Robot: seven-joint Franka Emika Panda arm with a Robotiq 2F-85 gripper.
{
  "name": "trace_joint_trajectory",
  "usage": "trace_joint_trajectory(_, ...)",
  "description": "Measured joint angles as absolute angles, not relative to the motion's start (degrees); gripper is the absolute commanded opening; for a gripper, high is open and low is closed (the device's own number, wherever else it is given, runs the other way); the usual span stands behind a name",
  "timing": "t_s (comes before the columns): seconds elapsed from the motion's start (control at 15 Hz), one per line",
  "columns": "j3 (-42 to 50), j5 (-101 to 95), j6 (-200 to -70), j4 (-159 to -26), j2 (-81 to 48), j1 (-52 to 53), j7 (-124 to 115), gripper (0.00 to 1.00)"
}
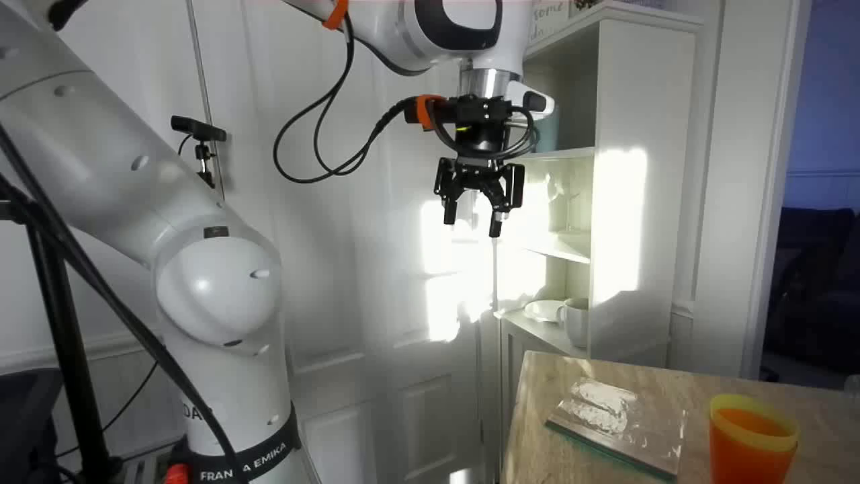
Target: Put the blue cup on the table
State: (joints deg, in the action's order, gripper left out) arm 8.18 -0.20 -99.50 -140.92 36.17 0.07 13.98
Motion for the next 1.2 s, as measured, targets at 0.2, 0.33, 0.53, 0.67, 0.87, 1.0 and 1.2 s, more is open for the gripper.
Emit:
trace_joint_trajectory(0.2,8.2,-0.2,-99.5,-140.9,36.2,0.1,14.0,1.00)
trace_joint_trajectory(0.33,8.2,-0.2,-99.5,-140.9,36.2,0.1,14.0,1.00)
trace_joint_trajectory(0.53,8.2,-0.2,-99.5,-140.9,36.2,0.1,14.0,1.00)
trace_joint_trajectory(0.67,8.2,-0.2,-99.5,-140.9,36.2,0.1,14.0,1.00)
trace_joint_trajectory(0.87,6.0,1.7,-100.9,-139.7,35.2,0.3,10.9,1.00)
trace_joint_trajectory(1.0,2.5,4.8,-100.9,-136.5,33.0,1.1,4.1,1.00)
trace_joint_trajectory(1.2,-5.1,7.2,-100.5,-128.9,27.8,0.8,-10.3,1.00)
